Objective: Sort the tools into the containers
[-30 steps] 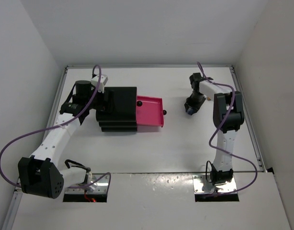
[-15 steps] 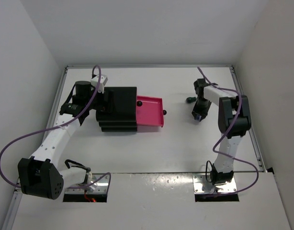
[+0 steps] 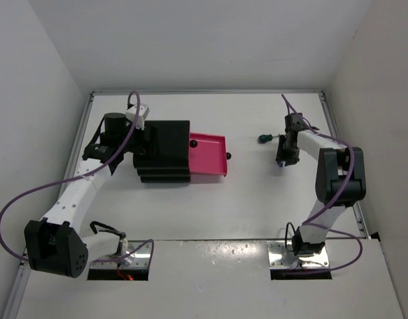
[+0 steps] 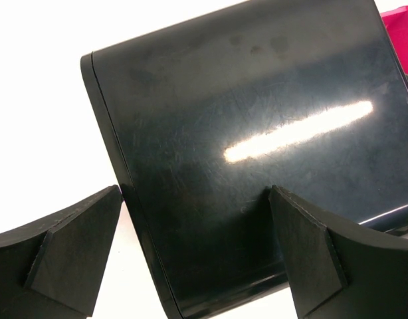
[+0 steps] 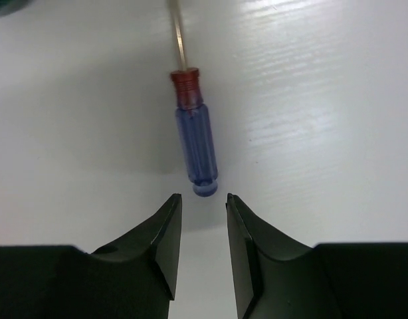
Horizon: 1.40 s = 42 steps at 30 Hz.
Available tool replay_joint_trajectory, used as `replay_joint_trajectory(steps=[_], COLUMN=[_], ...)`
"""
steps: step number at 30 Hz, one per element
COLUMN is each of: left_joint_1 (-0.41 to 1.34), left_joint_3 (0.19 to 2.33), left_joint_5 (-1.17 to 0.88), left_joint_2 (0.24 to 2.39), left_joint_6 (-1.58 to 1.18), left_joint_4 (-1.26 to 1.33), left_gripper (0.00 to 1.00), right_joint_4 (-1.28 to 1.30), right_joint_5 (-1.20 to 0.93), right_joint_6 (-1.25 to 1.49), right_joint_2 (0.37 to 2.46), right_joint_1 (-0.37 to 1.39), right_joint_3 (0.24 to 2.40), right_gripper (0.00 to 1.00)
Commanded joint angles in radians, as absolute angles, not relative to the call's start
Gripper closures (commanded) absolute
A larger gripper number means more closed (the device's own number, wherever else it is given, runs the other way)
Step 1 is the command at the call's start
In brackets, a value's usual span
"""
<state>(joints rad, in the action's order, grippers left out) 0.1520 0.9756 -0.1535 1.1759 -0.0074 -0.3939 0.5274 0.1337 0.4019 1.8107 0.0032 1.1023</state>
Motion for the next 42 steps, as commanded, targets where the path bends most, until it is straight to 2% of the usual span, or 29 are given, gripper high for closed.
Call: replay_joint_trajectory(steps=[1, 5, 17, 30, 31, 34, 36, 42], left_joint_1=[0.163, 0.163, 0.163, 0.163, 0.163, 0.163, 0.163, 0.163], left_joint_3=[0.934, 0.934, 0.934, 0.934, 0.934, 0.934, 0.934, 0.934], left_joint_5=[-0.173, -0.173, -0.173, -0.173, -0.173, -0.173, -0.164, -0.164], left_joint_2=[1.181, 1.181, 1.181, 1.181, 1.181, 1.190, 1.190, 1.181], left_joint_6=[0.011, 0.011, 0.011, 0.020, 0.020, 0.020, 0.020, 0.020], left_joint_4=[-0.506, -0.506, -0.506, -0.506, -0.506, -0.506, -0.506, -0.506], left_gripper=[0.01, 0.01, 0.01, 0.01, 0.01, 0.01, 0.01, 0.01], right_joint_4=[0.390, 0.329, 0.149, 0.074, 0.074, 0.074, 0.074, 0.158], right_joint_5=[0.014, -0.043, -0.025, -0.034, -0.034, -0.034, -0.052, -0.132], right_joint_6=[0.275, 0.244, 0.190, 0.190, 0.190, 0.190, 0.177, 0.037], right_joint_2=[1.749, 1.737, 1.686, 1.744, 1.744, 1.744, 1.734, 1.524], right_joint_1=[-0.018, -0.038, -0.057, -0.057, -0.057, -0.046, -0.046, -0.083], right_joint_3=[1.060, 1.007, 0.858, 0.853, 0.853, 0.842, 0.824, 0.764], right_gripper=[0.67, 0.65, 0.65, 0.67, 0.69, 0.91, 0.99, 1.00])
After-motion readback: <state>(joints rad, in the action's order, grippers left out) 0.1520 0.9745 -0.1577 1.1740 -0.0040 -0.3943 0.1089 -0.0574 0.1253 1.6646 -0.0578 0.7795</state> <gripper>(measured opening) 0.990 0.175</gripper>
